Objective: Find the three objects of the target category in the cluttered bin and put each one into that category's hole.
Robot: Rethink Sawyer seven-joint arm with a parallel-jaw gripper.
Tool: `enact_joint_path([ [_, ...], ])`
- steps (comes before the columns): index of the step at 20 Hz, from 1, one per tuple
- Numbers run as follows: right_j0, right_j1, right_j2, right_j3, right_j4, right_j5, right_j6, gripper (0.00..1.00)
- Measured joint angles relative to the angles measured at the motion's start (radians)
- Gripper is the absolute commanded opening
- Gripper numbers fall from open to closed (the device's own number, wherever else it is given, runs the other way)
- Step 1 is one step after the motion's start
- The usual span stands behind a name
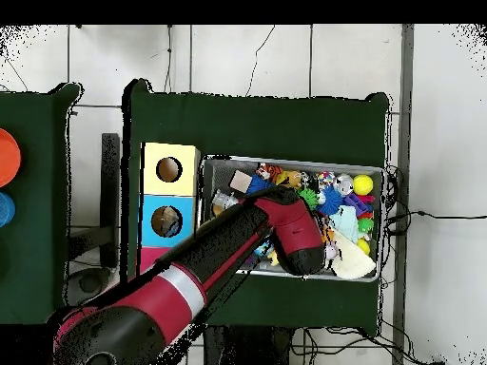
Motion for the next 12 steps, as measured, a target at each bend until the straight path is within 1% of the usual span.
enact_joint_path([
  [5, -0.001, -0.009, 0.005, -0.020, 0.000, 0.000, 0.000, 0.00],
  [6, -0.003, -0.009, 0.006, -0.030, 0.000, 0.000, 0.000, 1.00],
  [12, -0.003, -0.009, 0.007, -0.040, -0.002, 0.000, 0.000, 1.00],
])
